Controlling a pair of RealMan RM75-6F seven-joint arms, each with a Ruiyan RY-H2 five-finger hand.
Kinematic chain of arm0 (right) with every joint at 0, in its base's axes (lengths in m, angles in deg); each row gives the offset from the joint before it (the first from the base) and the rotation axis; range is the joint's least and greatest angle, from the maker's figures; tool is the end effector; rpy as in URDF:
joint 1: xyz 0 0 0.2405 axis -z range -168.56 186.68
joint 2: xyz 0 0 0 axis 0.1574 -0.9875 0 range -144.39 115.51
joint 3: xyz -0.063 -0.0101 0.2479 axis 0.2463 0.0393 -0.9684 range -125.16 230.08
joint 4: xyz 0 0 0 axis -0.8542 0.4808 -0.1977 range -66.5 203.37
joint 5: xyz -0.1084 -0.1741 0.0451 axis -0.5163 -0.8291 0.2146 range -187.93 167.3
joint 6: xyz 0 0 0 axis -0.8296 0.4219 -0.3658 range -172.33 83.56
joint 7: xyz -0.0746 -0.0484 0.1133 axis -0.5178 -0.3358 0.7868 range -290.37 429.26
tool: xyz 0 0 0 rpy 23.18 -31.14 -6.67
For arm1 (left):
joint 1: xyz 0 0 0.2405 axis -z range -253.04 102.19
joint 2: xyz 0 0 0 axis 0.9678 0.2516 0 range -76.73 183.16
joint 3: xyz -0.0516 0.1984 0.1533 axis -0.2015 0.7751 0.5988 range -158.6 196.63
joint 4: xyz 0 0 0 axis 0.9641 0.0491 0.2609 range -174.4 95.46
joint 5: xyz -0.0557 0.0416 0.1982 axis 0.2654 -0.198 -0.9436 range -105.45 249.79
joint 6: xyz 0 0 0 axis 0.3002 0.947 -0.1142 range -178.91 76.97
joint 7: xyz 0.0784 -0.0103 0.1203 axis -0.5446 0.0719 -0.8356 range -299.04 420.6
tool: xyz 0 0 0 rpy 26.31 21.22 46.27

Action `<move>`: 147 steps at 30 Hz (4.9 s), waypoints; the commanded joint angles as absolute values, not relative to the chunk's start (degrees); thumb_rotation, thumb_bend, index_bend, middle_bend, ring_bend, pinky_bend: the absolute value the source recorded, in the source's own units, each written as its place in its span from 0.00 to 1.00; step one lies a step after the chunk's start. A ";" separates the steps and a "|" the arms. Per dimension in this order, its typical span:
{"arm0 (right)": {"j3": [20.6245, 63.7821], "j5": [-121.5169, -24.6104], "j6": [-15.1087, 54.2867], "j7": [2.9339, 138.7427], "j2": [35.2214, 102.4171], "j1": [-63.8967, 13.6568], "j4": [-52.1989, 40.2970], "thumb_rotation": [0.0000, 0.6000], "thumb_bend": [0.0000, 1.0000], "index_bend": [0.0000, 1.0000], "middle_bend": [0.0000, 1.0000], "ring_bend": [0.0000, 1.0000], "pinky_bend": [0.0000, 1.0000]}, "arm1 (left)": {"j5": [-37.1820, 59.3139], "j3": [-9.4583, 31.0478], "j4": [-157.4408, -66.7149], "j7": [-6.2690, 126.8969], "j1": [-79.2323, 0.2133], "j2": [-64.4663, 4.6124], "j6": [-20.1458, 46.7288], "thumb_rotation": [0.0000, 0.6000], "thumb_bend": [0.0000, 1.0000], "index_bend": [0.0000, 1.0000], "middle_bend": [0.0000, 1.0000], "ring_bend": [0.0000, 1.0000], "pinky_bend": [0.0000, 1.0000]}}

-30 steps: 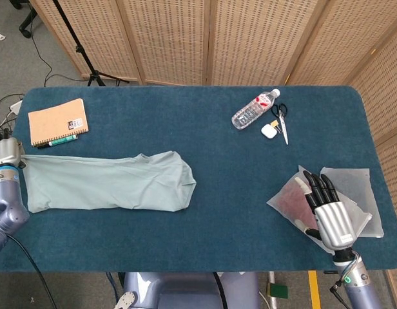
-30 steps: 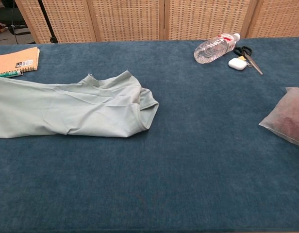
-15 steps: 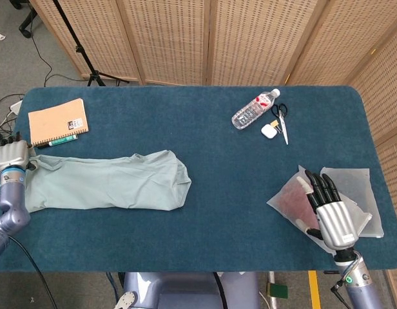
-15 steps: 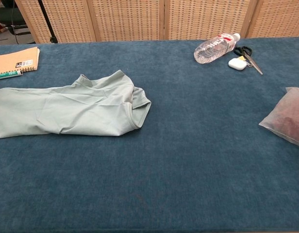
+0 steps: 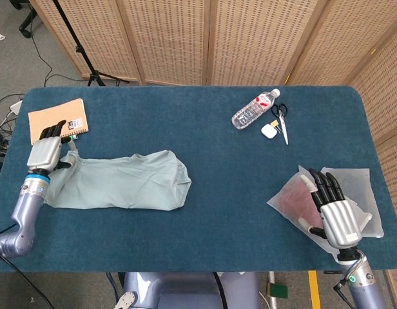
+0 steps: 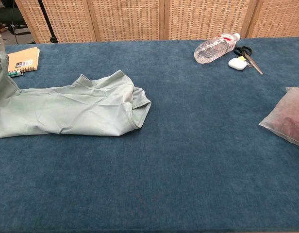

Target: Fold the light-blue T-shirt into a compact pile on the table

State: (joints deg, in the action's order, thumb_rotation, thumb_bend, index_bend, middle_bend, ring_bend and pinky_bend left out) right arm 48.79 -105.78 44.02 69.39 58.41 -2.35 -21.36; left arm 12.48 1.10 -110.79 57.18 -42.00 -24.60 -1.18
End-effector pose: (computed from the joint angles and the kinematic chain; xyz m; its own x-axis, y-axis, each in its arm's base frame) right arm -0.2558 -0.2116 0.1168 0.2883 0.0954 0.9528 -0.9106 -0.2803 0.3036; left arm -0.2754 0.3893 0.1042 0.3283 0.1556 0.9317 0.9408 0.0342 -0.3372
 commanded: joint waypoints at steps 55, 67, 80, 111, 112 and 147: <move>47.59 -103.10 42.88 72.24 57.44 -2.58 -20.65 1.00 0.00 0.00 0.00 0.00 0.00 | 9.58 -0.59 -88.98 53.33 -20.75 -56.61 -0.63 1.00 0.60 0.77 0.00 0.00 0.00; 47.54 -102.92 42.74 72.50 57.37 -2.60 -20.60 1.00 0.00 0.00 0.00 0.00 0.00 | 8.57 -0.59 -82.78 56.86 -19.09 -60.51 -2.33 1.00 0.57 0.77 0.00 0.00 0.00; 47.50 -102.70 42.57 72.80 57.21 -2.61 -20.68 1.00 0.00 0.00 0.00 0.00 0.00 | 8.51 -1.40 -77.68 59.38 -17.73 -63.53 -4.27 1.00 0.39 0.18 0.00 0.00 0.00; 48.71 -104.98 43.16 71.28 57.49 -2.33 -21.44 1.00 0.00 0.00 0.00 0.00 0.00 | -16.14 15.92 -110.31 69.77 -35.25 -33.33 15.89 1.00 0.17 0.00 0.00 0.00 0.00; 48.74 -105.03 43.16 71.19 57.52 -2.33 -21.48 1.00 0.00 0.00 0.00 0.00 0.00 | -16.52 16.25 -110.27 69.53 -35.39 -33.22 16.03 1.00 0.17 0.00 0.00 0.00 0.00; 48.68 -104.98 43.70 71.63 57.16 -1.93 -21.95 1.00 0.00 0.00 0.00 0.00 0.00 | -18.08 18.87 -93.17 70.30 -38.13 -41.40 15.11 1.00 0.25 0.00 0.00 0.00 0.00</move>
